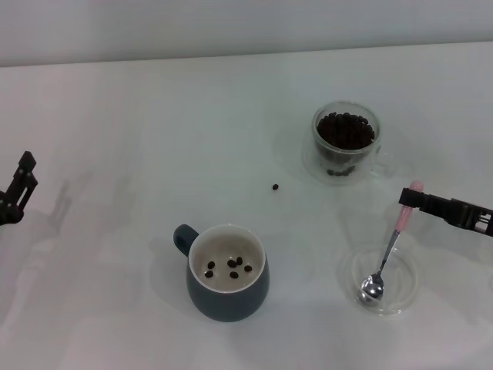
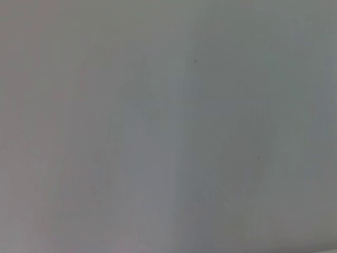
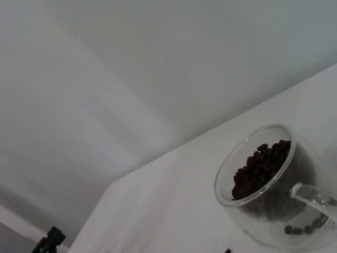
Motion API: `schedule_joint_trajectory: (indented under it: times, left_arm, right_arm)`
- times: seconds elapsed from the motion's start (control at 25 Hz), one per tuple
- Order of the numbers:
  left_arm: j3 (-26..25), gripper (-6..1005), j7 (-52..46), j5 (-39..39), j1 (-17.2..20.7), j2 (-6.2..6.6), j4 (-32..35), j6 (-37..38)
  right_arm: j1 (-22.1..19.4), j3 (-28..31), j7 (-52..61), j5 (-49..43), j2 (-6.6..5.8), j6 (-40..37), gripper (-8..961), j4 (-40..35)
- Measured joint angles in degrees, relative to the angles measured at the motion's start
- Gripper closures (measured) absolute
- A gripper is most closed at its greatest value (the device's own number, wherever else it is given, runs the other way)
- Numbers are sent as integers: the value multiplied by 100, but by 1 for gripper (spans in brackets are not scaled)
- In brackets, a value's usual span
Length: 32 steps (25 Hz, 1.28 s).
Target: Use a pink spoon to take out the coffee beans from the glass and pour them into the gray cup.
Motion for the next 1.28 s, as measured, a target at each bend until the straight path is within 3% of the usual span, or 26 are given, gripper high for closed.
schedule_joint_trajectory:
  times: [0.88,1.12,1.28]
  left_arm:
    - [-12,372,0,-37,-4,0,43,14]
    - [-12,373,0,-42,7,0,43,16]
    - [-18,372,0,-52,24,6,41,16]
  right_arm:
    - [87,72,35,51,-4,-470,718,81]
    - [166,536,-168,60,-51,-528,706,-131]
    - [216,1115,-667,61,12,-645,698,-292]
